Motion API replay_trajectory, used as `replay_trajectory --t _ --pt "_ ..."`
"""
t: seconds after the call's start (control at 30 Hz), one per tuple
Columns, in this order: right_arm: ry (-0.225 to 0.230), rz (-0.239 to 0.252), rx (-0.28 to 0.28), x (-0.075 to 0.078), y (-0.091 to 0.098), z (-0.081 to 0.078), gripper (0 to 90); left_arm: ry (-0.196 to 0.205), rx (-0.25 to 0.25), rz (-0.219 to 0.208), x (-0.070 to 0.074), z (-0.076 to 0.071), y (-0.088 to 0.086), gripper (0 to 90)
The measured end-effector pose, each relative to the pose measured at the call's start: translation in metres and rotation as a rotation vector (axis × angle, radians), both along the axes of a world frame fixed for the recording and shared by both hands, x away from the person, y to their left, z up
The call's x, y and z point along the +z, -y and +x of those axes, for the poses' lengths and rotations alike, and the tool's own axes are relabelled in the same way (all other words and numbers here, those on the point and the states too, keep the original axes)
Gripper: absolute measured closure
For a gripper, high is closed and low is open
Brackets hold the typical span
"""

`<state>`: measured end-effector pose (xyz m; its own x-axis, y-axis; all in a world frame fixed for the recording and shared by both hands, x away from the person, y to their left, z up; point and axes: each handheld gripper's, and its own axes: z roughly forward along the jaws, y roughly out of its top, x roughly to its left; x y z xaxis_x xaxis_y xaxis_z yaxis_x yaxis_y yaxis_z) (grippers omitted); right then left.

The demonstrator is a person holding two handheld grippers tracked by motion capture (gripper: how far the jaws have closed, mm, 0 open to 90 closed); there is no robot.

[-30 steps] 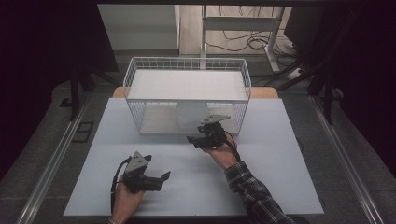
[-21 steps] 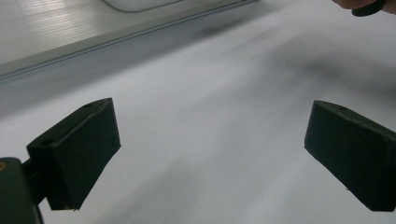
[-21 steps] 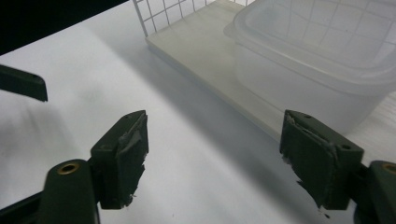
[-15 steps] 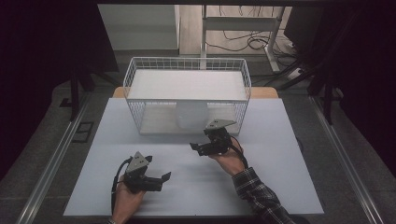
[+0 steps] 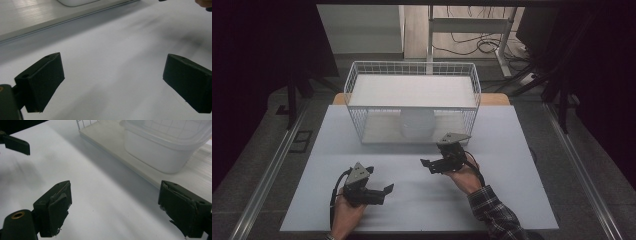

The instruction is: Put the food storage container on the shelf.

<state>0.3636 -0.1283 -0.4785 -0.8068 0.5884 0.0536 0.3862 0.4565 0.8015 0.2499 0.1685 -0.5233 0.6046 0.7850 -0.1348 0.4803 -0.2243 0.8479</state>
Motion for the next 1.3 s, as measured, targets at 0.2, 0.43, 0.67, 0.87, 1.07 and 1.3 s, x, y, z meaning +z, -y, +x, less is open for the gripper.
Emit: replay_trajectory --t 0.2,0.43,0.67,0.87,1.07,1.3 --pt "0.006 -0.004 0.002 0.0 0.008 -0.008 11.2 -0.003 -0.001 0.003 0.0 0.0 0.0 3.4" --pt "0.008 -0.024 0.002 -0.004 0.016 -0.017 8.5 -0.016 -0.007 0.016 0.0 0.0 0.001 3.7" --pt "0.001 -0.023 -0.017 -0.006 0.024 -0.025 4.1 -0.019 -0.007 0.019 0.0 0.0 0.0 3.8" --pt "0.005 -0.019 -0.022 -0.007 0.034 -0.032 1.8 -0.023 -0.003 0.035 0.001 0.001 -0.001 3.7" --pt "0.013 -0.011 -0.028 -0.004 0.044 -0.041 0.2 -0.015 0.019 0.059 0.003 0.0 -0.01 3.7" --pt "0.013 -0.011 -0.045 -0.003 0.059 -0.051 0.1 -0.015 0.037 0.055 0.005 -0.005 -0.019 3.8"
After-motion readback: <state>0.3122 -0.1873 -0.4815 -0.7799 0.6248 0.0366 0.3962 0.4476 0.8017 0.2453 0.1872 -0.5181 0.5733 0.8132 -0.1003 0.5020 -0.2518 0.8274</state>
